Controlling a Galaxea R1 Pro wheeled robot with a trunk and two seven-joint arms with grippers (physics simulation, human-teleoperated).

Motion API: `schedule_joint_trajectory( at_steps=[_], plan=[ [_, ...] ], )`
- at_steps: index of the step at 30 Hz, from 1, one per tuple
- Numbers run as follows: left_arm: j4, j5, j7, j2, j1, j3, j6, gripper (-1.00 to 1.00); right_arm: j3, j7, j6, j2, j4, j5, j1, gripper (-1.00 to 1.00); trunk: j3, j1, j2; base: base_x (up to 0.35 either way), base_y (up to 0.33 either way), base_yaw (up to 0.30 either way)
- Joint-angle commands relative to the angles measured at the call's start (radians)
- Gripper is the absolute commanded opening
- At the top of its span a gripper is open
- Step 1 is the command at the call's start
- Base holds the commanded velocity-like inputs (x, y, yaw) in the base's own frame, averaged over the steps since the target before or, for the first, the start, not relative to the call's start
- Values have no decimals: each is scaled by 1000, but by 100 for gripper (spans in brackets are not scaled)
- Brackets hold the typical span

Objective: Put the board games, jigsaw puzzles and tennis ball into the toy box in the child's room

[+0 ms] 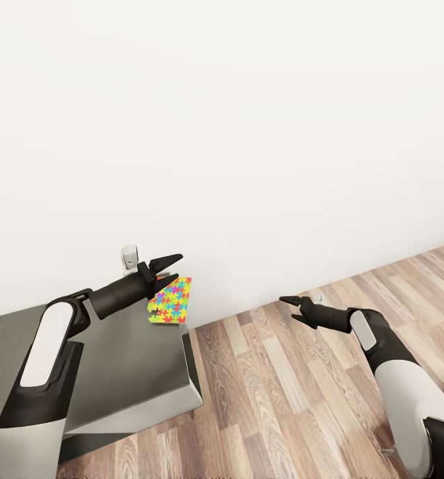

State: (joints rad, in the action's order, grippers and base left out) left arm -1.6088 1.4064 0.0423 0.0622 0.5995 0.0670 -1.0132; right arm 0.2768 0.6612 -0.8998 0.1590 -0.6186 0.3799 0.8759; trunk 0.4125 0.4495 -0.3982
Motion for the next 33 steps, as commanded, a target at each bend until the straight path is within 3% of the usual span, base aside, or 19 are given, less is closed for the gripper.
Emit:
schedule_joint_trajectory(
  at_steps=[1, 13, 33],
  plan=[
    [0, 6, 5, 0, 1, 1, -5, 100, 4, 4, 2, -1, 0, -3, 3, 100, 3, 0, -2, 0, 0, 0],
    [0, 11, 5, -1, 2, 0, -5, 100, 5, 4, 71, -9, 6, 5, 11, 100, 21, 0, -2, 0, 0, 0],
    [0, 13, 4, -9, 7, -13, -5, 100, 4, 5, 88, -36, 8, 26, 29, 100, 54, 0, -2, 0, 0, 0]
  ],
)
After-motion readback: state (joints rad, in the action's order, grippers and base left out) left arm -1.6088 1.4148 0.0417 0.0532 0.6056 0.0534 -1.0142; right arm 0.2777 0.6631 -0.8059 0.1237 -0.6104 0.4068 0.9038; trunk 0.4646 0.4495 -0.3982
